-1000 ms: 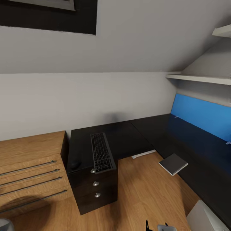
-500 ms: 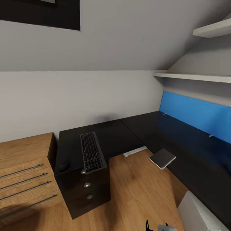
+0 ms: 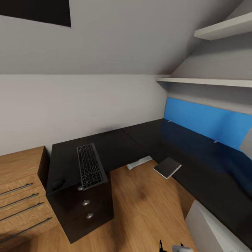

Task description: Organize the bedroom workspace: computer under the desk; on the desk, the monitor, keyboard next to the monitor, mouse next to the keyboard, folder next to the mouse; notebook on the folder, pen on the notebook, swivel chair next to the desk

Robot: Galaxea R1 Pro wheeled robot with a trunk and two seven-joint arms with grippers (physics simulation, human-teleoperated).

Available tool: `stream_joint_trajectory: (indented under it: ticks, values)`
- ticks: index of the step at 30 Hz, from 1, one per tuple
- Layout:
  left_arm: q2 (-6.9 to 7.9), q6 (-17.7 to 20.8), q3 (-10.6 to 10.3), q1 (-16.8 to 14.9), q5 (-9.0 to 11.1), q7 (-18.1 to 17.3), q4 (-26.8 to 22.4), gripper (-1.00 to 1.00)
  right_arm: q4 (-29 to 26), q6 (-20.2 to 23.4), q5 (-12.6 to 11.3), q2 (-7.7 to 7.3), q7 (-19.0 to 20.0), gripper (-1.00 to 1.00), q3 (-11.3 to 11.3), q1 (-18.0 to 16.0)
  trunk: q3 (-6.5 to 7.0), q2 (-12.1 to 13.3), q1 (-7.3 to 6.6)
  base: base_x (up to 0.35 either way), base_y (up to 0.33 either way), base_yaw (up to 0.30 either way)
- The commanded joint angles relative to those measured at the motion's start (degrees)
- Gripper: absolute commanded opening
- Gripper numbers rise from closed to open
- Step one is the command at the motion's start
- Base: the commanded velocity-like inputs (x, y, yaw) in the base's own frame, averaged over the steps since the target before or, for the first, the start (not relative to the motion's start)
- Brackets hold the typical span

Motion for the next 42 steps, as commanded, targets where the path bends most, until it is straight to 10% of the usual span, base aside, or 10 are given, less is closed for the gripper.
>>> stream_joint_trajectory:
  ticks: [1,36,42]
  values:
    - [0.04,-0.19,-0.5,-0.04,0.17,0.63,-0.01,1.0,0.05,-0.14,0.61,0.07,-0.15,1.0,-0.33,-0.05,-0.24,-0.44,0.22,0.0,0.0,-0.183]
    - [0.17,-0.06,-0.26,-0.04,0.73,1.04,0.25,1.0,1.99,-0.21,0.68,-0.01,-0.08,1.0,-0.33,-0.14,-6.45,-14.48,7.91,0.022,0.085,-0.066]
    - [0.16,5.19,-0.28,-0.04,0.69,1.01,0.25,1.0,1.99,-0.21,0.63,-0.01,-0.08,1.0,-0.33,-0.14,-7.47,-16.89,9.23,0.001,0.003,-0.107]
